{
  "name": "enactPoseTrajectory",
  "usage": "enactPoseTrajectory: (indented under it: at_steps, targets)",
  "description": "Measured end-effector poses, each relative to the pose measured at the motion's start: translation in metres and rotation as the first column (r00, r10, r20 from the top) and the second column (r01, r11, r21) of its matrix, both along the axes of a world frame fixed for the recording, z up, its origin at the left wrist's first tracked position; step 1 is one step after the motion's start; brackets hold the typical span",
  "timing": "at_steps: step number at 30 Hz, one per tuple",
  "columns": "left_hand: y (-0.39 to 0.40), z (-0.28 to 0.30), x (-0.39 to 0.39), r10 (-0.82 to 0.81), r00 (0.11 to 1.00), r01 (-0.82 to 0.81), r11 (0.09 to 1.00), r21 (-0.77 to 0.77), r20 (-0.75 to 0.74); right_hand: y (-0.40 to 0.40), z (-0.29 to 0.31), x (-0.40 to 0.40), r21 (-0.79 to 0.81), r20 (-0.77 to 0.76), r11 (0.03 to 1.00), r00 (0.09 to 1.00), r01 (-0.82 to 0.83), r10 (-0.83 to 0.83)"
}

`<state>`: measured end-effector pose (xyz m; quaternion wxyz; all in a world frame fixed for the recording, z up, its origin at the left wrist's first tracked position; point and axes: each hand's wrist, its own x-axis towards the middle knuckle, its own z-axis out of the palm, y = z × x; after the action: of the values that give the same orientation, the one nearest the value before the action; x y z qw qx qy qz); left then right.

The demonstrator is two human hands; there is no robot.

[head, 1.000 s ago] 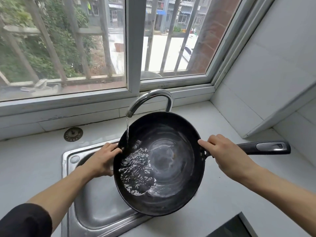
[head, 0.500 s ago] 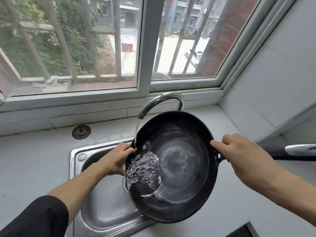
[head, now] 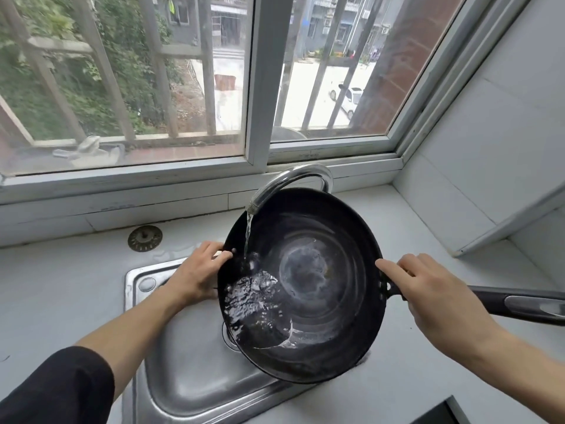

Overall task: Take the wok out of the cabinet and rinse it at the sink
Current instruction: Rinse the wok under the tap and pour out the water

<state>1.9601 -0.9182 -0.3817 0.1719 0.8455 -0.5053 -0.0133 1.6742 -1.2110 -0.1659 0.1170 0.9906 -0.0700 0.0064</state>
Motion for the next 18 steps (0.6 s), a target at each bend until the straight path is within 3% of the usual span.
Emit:
enactPoseTrajectory:
  at_steps: [18]
  targets:
    - [0.064, 0.045, 0.022, 0.256, 0.93, -0.266, 0.964, 0.002, 0.265, -0.007, -0.073, 0.051, 0.172, 0.204, 0.975, 0.974, -0.139, 0.103]
